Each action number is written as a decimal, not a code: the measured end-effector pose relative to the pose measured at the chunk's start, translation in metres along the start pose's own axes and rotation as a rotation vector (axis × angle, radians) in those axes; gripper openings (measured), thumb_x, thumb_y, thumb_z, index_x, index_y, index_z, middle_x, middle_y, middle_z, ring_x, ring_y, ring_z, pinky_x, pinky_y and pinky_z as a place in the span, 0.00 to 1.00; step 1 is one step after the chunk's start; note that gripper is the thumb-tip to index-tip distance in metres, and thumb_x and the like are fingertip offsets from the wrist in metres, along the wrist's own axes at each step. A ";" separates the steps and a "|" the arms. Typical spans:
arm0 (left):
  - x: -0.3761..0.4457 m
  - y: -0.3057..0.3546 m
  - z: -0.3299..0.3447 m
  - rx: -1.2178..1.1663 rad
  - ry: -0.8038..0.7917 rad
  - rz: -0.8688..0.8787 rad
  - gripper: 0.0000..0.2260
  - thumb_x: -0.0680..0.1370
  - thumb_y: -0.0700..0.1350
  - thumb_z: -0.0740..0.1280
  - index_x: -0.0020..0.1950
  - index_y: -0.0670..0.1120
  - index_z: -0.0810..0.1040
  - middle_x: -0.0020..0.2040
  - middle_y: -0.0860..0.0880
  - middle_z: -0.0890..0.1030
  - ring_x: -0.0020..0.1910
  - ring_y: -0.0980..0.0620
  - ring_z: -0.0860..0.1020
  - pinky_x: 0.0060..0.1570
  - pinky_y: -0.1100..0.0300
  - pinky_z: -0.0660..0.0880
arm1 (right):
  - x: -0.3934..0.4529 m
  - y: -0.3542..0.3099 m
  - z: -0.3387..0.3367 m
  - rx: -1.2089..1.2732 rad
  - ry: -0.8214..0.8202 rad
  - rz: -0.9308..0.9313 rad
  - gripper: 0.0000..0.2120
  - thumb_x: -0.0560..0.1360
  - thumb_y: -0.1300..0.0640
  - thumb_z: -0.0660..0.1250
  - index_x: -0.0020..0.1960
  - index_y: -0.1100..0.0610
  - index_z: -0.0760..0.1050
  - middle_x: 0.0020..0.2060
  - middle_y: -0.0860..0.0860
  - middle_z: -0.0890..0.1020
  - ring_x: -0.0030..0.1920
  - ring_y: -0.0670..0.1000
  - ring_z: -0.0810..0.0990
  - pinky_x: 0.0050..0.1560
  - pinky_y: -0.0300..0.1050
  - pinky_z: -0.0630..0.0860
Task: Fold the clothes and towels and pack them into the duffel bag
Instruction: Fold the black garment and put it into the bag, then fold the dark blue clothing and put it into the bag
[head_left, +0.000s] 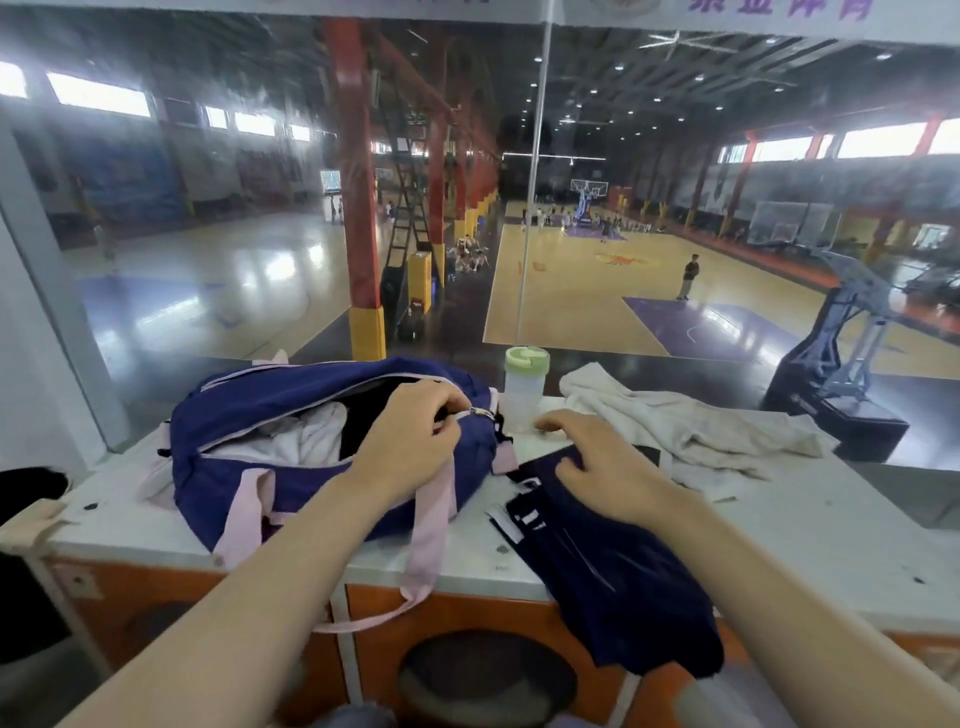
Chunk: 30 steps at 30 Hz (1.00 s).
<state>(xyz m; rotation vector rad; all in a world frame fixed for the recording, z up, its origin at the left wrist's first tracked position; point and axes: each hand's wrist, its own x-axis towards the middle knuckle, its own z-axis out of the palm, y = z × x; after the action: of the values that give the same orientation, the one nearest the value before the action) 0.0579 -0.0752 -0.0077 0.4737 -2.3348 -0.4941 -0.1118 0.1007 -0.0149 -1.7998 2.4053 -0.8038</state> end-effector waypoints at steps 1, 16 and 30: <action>-0.003 0.011 0.008 -0.020 -0.015 0.012 0.12 0.74 0.40 0.63 0.54 0.50 0.80 0.51 0.55 0.80 0.52 0.57 0.75 0.55 0.59 0.72 | -0.009 0.007 -0.004 0.021 0.002 0.041 0.23 0.74 0.62 0.62 0.68 0.51 0.69 0.64 0.48 0.75 0.65 0.48 0.71 0.68 0.47 0.68; -0.056 0.067 0.134 0.010 -0.446 -0.025 0.18 0.81 0.54 0.59 0.71 0.54 0.70 0.74 0.52 0.68 0.75 0.50 0.60 0.73 0.55 0.57 | -0.124 0.078 -0.010 0.030 -0.163 0.209 0.20 0.80 0.51 0.63 0.71 0.49 0.67 0.68 0.43 0.71 0.67 0.40 0.67 0.69 0.38 0.62; -0.057 0.043 0.136 -0.322 -0.236 -0.250 0.16 0.81 0.43 0.54 0.65 0.50 0.76 0.69 0.52 0.72 0.71 0.54 0.65 0.71 0.59 0.59 | -0.125 0.095 -0.010 -0.011 -0.163 0.139 0.20 0.76 0.61 0.60 0.63 0.44 0.75 0.57 0.40 0.80 0.56 0.40 0.75 0.60 0.36 0.68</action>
<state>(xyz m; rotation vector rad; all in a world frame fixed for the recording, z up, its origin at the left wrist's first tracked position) -0.0054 0.0176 -0.1128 0.5800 -2.3644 -1.0772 -0.1579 0.2356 -0.0799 -1.6116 2.4013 -0.6069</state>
